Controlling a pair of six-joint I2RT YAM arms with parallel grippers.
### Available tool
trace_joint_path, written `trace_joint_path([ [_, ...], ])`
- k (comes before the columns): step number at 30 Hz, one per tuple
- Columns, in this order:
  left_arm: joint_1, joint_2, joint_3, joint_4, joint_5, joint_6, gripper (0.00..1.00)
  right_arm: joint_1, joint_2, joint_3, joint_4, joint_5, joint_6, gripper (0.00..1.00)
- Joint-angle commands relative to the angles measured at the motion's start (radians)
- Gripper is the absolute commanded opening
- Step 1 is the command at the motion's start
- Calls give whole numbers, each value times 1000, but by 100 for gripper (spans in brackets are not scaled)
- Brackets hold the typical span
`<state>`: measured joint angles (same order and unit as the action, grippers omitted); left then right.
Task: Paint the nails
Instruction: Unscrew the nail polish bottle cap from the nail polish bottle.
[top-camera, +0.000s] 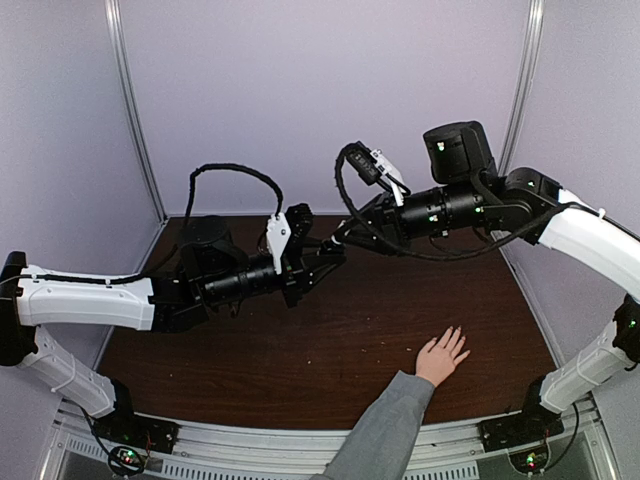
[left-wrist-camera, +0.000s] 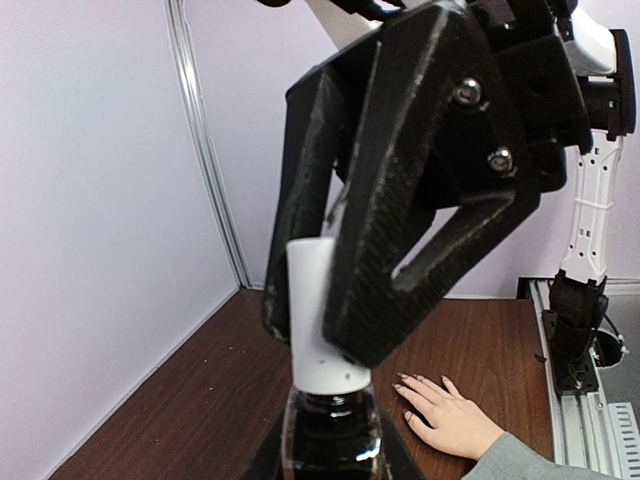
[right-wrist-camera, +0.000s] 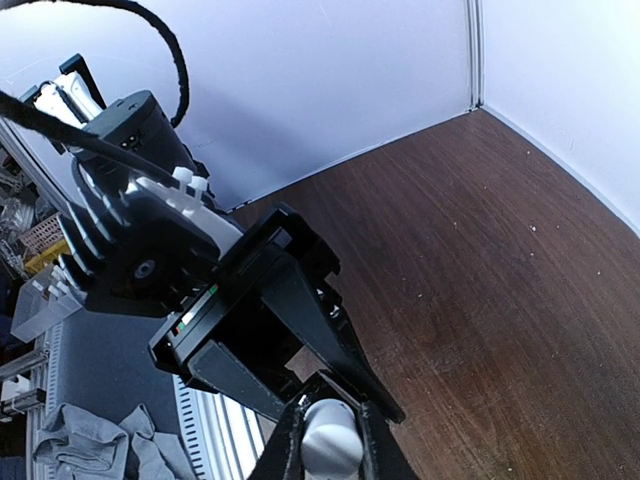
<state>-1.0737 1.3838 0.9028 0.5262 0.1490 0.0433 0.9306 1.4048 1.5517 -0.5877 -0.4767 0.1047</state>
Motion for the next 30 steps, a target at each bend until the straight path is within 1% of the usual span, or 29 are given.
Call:
trace_joint_path([
  [1,-3,-19,0,66,13,1,0,-7,-18,9,22,-34,-19,13],
  [5,-2,-20,-2,59,79,-9,0,-7,-16,19,-2,-98,-79,9],
  [8,-2,-27,-2,51,164,-10,0,-7,-22,25,-29,-138,-141,7],
  [12,-1,-33,-6,54,289,-16,0,-5,-30,34,-78,-166,-218,4],
  [15,-2,-31,-4,50,351,-23,0,-3,-38,41,-114,-171,-256,2],
  [22,-1,-15,9,39,412,-37,0,-3,-62,40,-125,-179,-283,1],
  [30,-1,1,27,16,429,-38,0,-1,-73,49,-145,-199,-308,0],
])
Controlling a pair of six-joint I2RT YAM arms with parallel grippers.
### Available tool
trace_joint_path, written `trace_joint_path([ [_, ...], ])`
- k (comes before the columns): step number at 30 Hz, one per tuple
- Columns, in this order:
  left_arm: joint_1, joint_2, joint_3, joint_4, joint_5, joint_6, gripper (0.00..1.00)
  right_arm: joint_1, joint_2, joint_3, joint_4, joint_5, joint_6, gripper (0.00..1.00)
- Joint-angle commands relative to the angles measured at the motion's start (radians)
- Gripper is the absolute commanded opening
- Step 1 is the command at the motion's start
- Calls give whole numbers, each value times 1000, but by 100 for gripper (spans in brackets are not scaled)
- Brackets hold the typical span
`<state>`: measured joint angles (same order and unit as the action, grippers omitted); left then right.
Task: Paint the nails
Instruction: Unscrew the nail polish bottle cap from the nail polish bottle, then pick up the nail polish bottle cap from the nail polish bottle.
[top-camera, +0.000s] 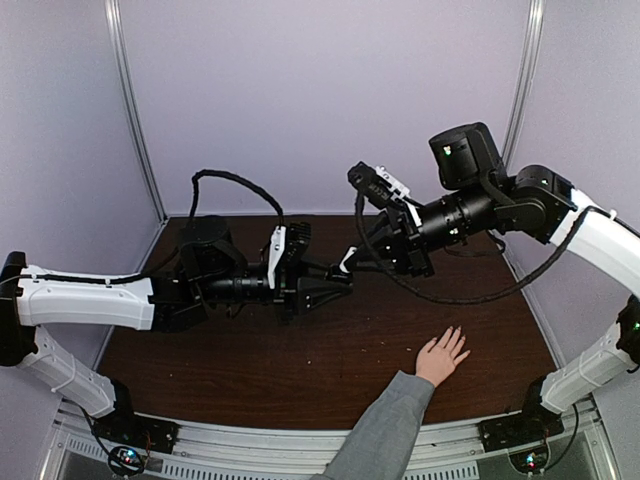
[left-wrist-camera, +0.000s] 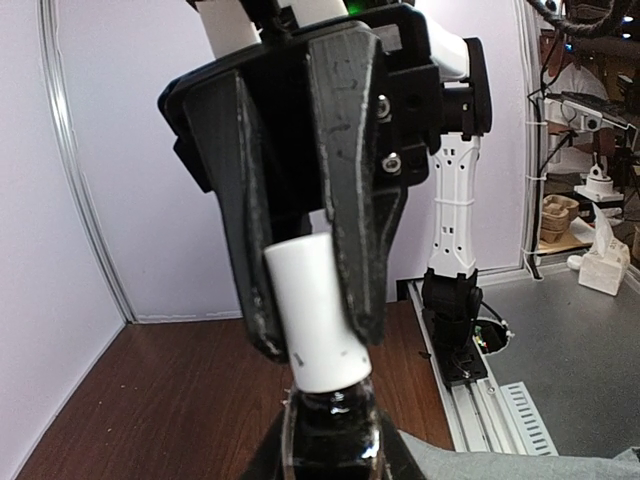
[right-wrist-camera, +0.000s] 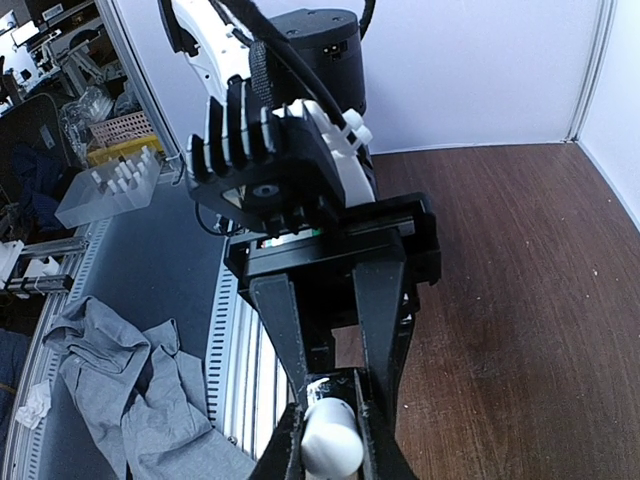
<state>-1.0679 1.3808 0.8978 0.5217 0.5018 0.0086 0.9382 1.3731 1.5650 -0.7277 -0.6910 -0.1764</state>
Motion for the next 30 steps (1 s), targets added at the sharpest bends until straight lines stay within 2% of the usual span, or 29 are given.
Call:
trace_joint_path([
  [1,-7,6,35,15,75,-1,0,-9,-44,37,-5,15,-28,0],
  [15,-7,32,74,-67,64,11,0,9,-13,101,-112,77,-75,0],
  [30,-7,26,76,-62,65,13,0,11,-16,101,-121,105,-83,0],
])
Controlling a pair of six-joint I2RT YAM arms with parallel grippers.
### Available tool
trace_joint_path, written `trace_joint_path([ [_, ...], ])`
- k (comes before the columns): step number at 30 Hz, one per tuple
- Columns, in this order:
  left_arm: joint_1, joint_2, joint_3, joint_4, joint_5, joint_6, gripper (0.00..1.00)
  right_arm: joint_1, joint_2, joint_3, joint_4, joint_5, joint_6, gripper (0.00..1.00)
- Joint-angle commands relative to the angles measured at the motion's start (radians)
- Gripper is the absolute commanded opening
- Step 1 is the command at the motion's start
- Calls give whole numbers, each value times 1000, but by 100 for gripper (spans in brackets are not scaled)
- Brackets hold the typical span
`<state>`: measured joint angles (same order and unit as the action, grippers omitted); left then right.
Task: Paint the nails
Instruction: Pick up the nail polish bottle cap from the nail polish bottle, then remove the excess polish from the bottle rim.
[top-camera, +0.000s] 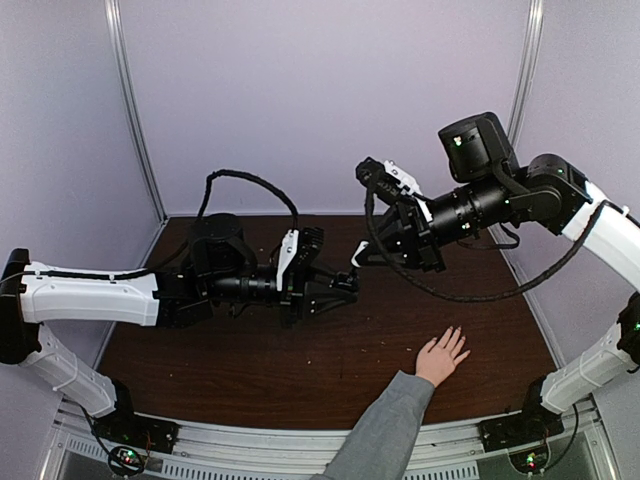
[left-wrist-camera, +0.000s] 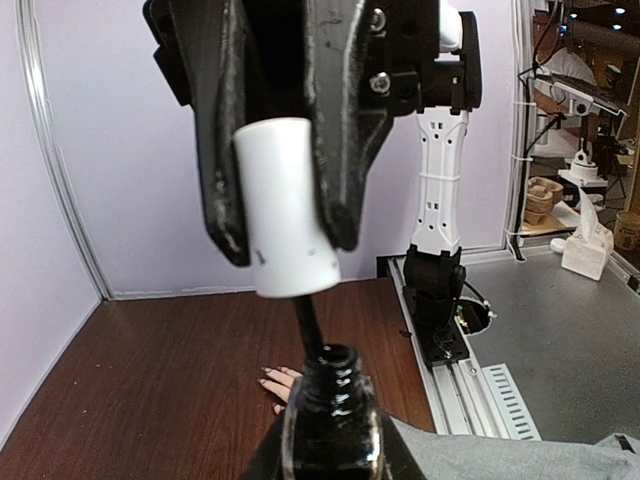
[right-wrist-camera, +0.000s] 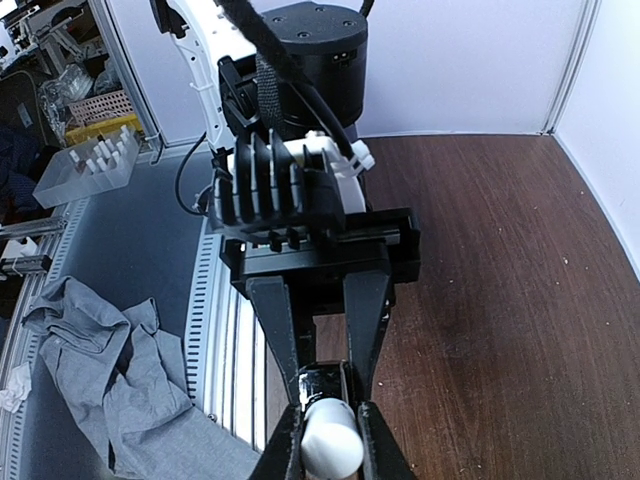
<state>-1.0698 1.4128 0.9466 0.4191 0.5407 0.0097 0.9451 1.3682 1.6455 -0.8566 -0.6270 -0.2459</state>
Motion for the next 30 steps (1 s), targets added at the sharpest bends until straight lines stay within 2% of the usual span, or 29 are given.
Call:
trace_joint_path([
  [1,-5,-6,27,43,25,13,0,4,-11,21,7,43,-14,0],
  [11,-5,-9,26,57,28,9,0,4,-13,22,6,60,-15,0],
  [19,-5,-5,29,56,12,9,0,4,-17,21,16,-19,-15,0],
  [30,2,-10,20,69,-7,2,0,6,-18,18,1,-51,-22,0],
])
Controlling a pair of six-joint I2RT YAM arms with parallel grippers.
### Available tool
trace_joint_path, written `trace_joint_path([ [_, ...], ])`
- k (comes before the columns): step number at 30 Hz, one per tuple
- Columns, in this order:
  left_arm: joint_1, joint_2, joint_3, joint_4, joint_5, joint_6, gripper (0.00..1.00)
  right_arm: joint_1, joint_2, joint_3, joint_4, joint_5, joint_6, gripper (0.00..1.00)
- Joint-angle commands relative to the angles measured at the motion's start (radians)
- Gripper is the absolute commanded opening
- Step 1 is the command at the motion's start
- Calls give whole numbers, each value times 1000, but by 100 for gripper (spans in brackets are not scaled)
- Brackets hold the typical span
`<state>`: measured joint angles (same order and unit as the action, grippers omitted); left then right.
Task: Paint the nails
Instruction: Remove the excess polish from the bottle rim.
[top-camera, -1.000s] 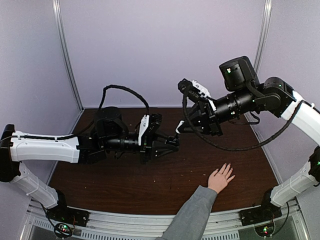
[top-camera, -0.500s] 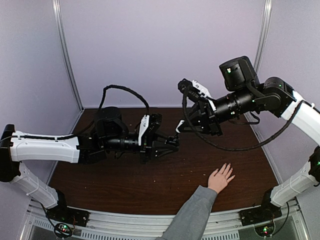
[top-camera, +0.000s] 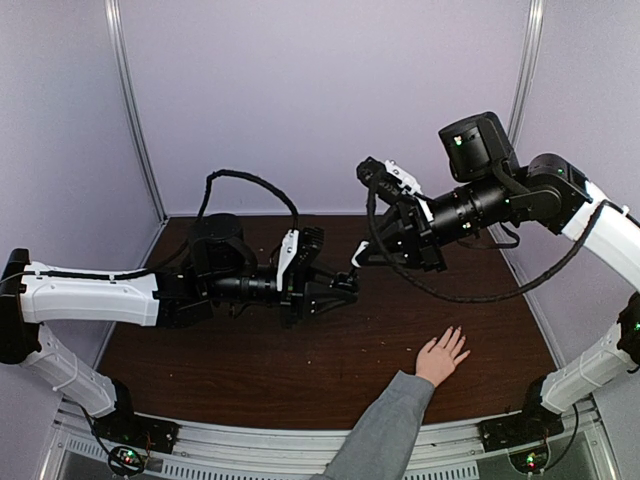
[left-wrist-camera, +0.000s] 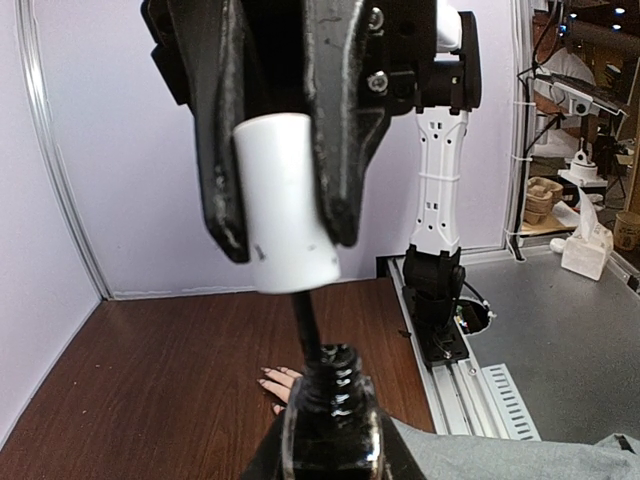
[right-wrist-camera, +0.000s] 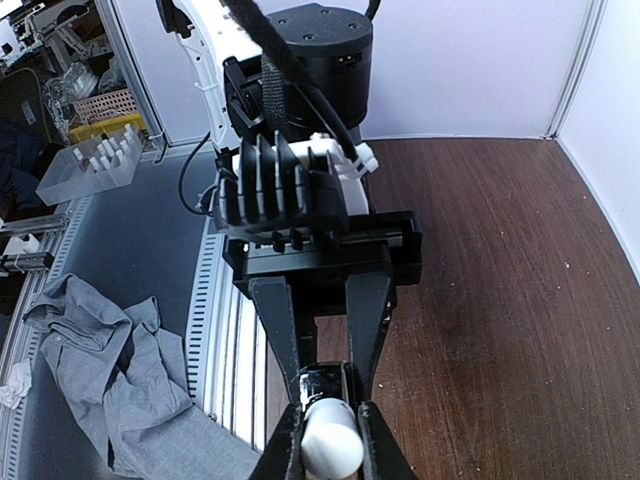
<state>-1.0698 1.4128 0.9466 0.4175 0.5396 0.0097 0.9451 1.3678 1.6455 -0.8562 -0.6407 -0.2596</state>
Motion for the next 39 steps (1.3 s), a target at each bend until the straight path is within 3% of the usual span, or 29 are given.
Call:
trace_joint_path([
  [1,2,-10,19,74,-4,1,0,6,-18,19,-2,-40,-8,0],
  [28,13,-3,14,99,0,-7,0,7,-49,-3,18,-62,-10,0],
  [39,13,-4,14,98,-1,-7,0,6,-49,-8,28,45,1,0],
])
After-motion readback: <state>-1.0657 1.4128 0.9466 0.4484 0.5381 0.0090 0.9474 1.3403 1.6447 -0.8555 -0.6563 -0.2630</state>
